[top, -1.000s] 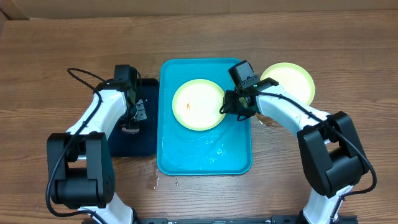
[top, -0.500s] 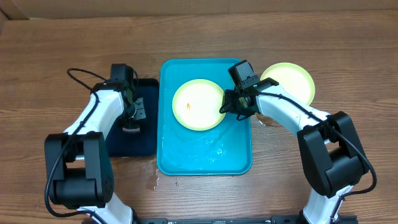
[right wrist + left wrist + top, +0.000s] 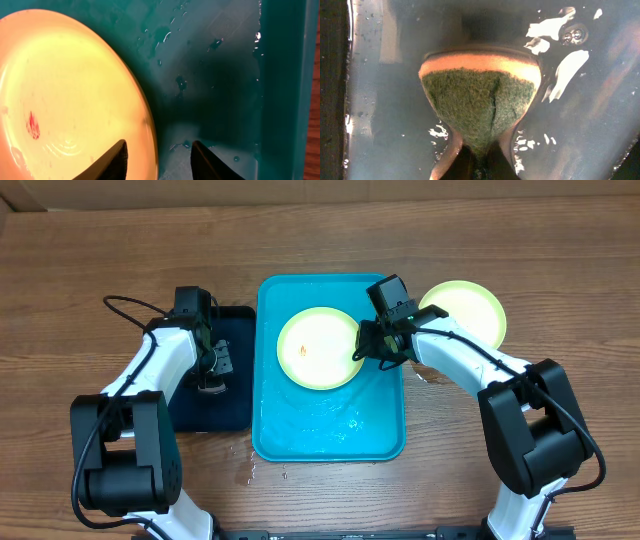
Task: Clean dirty plates on tray and stack at the side
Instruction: 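Lift the sponge with left gripper above the black tray, then move the sponge with left gripper over the held yellow plate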
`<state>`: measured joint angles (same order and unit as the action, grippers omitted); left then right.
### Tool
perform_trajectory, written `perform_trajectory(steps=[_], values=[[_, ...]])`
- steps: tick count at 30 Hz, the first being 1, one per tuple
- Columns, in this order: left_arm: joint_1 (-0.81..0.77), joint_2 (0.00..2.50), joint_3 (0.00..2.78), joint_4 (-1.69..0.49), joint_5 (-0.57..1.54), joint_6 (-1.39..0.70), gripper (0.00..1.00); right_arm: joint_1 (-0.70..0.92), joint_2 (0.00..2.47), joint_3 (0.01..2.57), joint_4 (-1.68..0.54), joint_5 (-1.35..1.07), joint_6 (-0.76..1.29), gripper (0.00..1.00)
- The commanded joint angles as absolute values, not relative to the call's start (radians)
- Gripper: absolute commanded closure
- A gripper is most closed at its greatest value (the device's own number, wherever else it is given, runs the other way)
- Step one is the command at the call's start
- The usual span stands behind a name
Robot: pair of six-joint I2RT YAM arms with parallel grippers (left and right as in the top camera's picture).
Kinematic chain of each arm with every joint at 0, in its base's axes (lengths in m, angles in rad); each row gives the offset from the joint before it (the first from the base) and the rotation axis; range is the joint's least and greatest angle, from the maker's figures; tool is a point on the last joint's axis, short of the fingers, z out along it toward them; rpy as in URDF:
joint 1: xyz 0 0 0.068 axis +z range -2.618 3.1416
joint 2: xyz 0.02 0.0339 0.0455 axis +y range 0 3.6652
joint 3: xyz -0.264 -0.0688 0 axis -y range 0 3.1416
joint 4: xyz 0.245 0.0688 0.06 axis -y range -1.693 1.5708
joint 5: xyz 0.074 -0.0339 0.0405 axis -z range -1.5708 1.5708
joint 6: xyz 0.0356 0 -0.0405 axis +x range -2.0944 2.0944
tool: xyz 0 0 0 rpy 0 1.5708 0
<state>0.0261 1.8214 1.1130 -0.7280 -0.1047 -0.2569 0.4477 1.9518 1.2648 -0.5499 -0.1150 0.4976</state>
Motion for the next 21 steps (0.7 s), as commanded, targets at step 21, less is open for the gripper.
perform_trajectory(steps=[21], values=[[0.114, 1.436, 1.1, -0.753, 0.079, -0.247, 0.96, 0.513, 1.942, 1.261, -0.601, -0.104, 0.607, 0.78]])
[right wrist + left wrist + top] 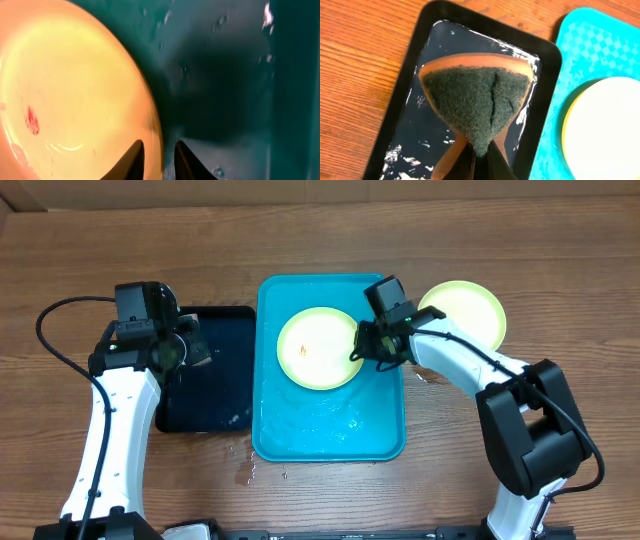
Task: Clean dirty plates on tray and stack at the side
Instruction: 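Move the sponge with left gripper over the held yellow plate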
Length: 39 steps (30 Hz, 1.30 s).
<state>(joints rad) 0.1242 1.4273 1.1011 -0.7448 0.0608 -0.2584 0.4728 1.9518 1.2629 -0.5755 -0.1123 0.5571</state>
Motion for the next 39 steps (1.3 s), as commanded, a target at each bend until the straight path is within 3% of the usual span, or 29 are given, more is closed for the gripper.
perform_trajectory(steps=[1, 10, 11, 12, 13, 14, 19, 26, 27, 30, 33, 34, 39], values=[[0.114, 1.438, 1.099, -0.755, 0.079, -0.247, 0.96, 0.522, 1.942, 1.261, -0.607, -0.097, 0.607, 0.78], [0.068, 1.438, 1.099, -0.747, 0.079, -0.184, 0.96, 0.551, 1.942, 1.261, -0.574, -0.001, 0.607, 0.68], [0.057, 1.439, 1.099, -0.746, 0.078, -0.178, 0.96, 0.551, 1.942, 1.261, -0.57, -0.001, 0.607, 0.7], [0.046, 1.439, 1.099, -0.744, 0.073, -0.178, 0.96, 0.551, 1.942, 1.261, -0.57, -0.001, 0.607, 0.78], [0.033, 1.439, 1.099, -0.743, 0.069, -0.178, 0.96, 0.551, 1.942, 1.261, -0.574, -0.001, 0.607, 0.92], [0.025, 1.439, 1.099, -0.743, 0.066, -0.178, 0.95, 0.552, 1.942, 1.261, -0.578, -0.002, 0.607, 0.96], [-0.011, 1.439, 1.117, -0.701, 0.069, -0.156, 0.96, 0.552, 1.942, 1.261, -0.62, -0.069, 0.612, 0.96], [-0.118, 1.446, 1.134, -0.678, 0.238, -0.167, 0.96, 0.552, 1.942, 1.261, -0.673, -0.133, 0.659, 0.96], [-0.137, 1.452, 1.134, -0.682, 0.237, -0.192, 0.96, 0.552, 1.942, 1.261, -0.676, -0.133, 0.659, 0.94], [-0.192, 1.479, 1.134, -0.682, 0.237, -0.255, 0.96, 0.551, 1.942, 1.261, -0.665, -0.132, 0.659, 0.7], [-0.258, 1.541, 1.134, -0.657, 0.237, -0.263, 0.96, 0.551, 1.942, 1.261, -0.628, -0.121, 0.659, 0.65], [-0.271, 1.56, 1.134, -0.65, 0.237, -0.263, 0.96, 0.551, 1.942, 1.261, -0.621, -0.121, 0.658, 0.67], [-0.299, 1.655, 1.134, -0.625, 0.237, -0.266, 0.96, 0.552, 1.942, 1.261, -0.617, -0.121, 0.659, 0.94]])
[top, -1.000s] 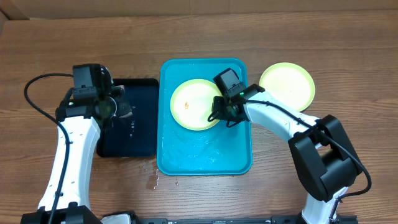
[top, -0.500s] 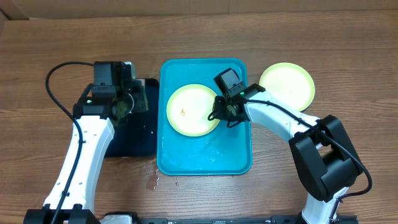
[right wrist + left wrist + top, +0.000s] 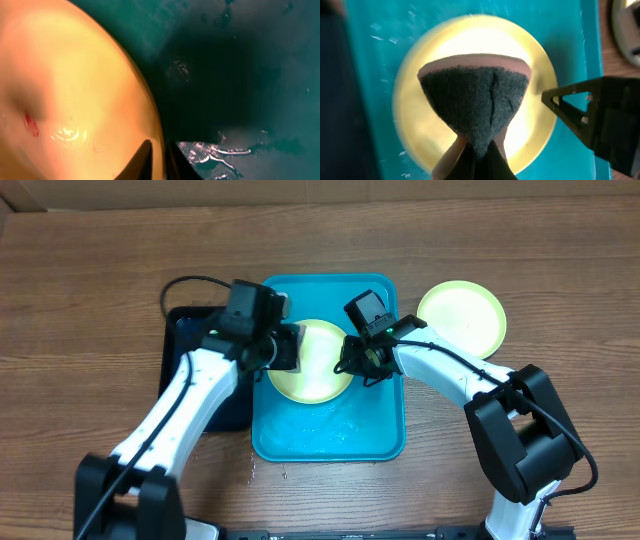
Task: Clean dirty plates on tray and stack at the side
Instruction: 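Move the sponge with left gripper over the held yellow plate, then scrub the yellow plate surface with the sponge in left gripper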
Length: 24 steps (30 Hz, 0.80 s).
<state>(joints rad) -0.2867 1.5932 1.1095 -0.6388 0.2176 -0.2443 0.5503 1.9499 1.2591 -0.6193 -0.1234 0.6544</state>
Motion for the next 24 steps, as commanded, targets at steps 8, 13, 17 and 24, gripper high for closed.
perform_trajectory(steps=[8, 13, 17, 24], values=[[-0.298, 1.716, 1.134, -0.566, 0.179, -0.262, 0.96, 0.552, 1.942, 1.26, -0.623, -0.121, 0.659, 0.96], [-0.298, 1.721, 1.134, -0.531, 0.101, -0.258, 0.96, 0.552, 1.942, 1.26, -0.622, -0.121, 0.659, 0.83], [-0.298, 1.754, 1.134, -0.534, 0.101, -0.258, 0.96, 0.552, 1.942, 1.26, -0.614, -0.121, 0.658, 0.68], [-0.294, 1.809, 1.134, -0.538, 0.101, -0.258, 0.96, 0.552, 1.942, 1.26, -0.592, -0.081, 0.658, 0.7]])
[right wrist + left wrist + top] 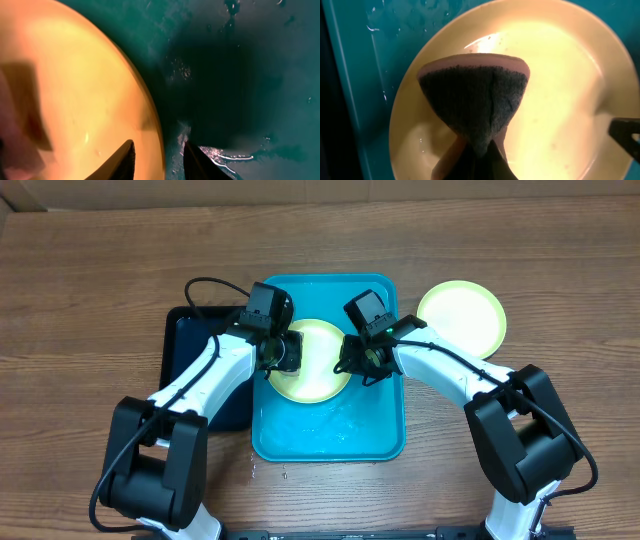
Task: Clean dirty plates on tray and stack at the side
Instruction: 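Scrub the yellow plate surface with the sponge in left gripper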
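A yellow-green plate [322, 372] lies on the wet teal tray [330, 435]. My left gripper [283, 352] is shut on a sponge [475, 100] with a dark green scrub face and an orange back, held low over the plate's [560, 85] left half. My right gripper [352, 362] sits at the plate's right rim. In the right wrist view its jaws [159, 160] stand open, one finger over the plate [75, 90] and one over the tray [225, 75]. No stain shows on the plate; the sponge hides part of it.
A second yellow-green plate [461, 312] lies on the wooden table right of the tray. A black tray [200, 380] of water sits against the teal tray's left side. Water drops lie on the table [245, 472] by the tray's front left corner.
The sponge now sits closer to the plate, which fills the left wrist view. My right jaws, nearly shut on the plate's rim before, now stand apart around it. The red spot no longer shows.
First the sponge was in the black tray's water while my right jaws stood open around the plate's rim. Then the sponge was above the black tray and the right jaws narrower. Later the sponge was over the plate, rim pinched; now it is close, jaws apart.
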`<state>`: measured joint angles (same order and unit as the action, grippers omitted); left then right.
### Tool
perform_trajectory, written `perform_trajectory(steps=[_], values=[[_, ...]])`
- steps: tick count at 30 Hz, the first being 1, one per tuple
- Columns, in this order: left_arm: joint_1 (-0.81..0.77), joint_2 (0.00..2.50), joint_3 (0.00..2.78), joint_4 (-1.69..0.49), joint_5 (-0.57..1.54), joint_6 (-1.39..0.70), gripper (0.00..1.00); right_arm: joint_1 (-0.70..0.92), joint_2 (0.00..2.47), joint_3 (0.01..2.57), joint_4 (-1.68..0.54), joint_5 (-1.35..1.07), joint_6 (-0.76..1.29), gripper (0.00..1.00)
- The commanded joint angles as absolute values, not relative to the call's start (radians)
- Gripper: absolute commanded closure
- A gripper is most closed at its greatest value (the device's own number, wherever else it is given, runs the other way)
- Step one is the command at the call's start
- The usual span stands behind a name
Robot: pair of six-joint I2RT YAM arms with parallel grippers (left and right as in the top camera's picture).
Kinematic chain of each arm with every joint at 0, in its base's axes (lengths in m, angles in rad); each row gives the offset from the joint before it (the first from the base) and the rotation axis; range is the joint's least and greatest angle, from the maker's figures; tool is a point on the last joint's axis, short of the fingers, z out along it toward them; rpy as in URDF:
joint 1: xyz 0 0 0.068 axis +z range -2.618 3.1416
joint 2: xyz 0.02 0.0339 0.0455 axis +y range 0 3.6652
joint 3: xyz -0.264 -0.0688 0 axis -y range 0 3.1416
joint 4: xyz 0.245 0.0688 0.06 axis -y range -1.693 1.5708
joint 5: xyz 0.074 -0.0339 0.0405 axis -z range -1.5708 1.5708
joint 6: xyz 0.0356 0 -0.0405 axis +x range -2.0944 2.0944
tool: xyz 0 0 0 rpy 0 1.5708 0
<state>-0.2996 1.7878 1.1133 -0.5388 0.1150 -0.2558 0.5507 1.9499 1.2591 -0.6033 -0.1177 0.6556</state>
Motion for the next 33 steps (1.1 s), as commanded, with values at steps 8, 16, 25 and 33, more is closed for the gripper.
perform_trajectory(steps=[8, 16, 25, 33], values=[[-0.294, 1.811, 1.134, -0.558, 0.104, -0.258, 0.96, 0.564, 1.943, 1.251, -0.575, -0.08, 0.658, 0.73], [-0.286, 1.811, 1.165, -0.605, 0.159, -0.263, 0.96, 0.569, 1.943, 1.229, -0.539, -0.017, 0.655, 0.96], [-0.28, 1.811, 1.316, -0.749, 0.159, -0.28, 0.96, 0.569, 1.943, 1.229, -0.54, -0.02, 0.655, 0.96], [-0.282, 1.811, 1.285, -0.744, 0.066, -0.296, 0.96, 0.569, 1.943, 1.229, -0.54, -0.02, 0.655, 0.96]])
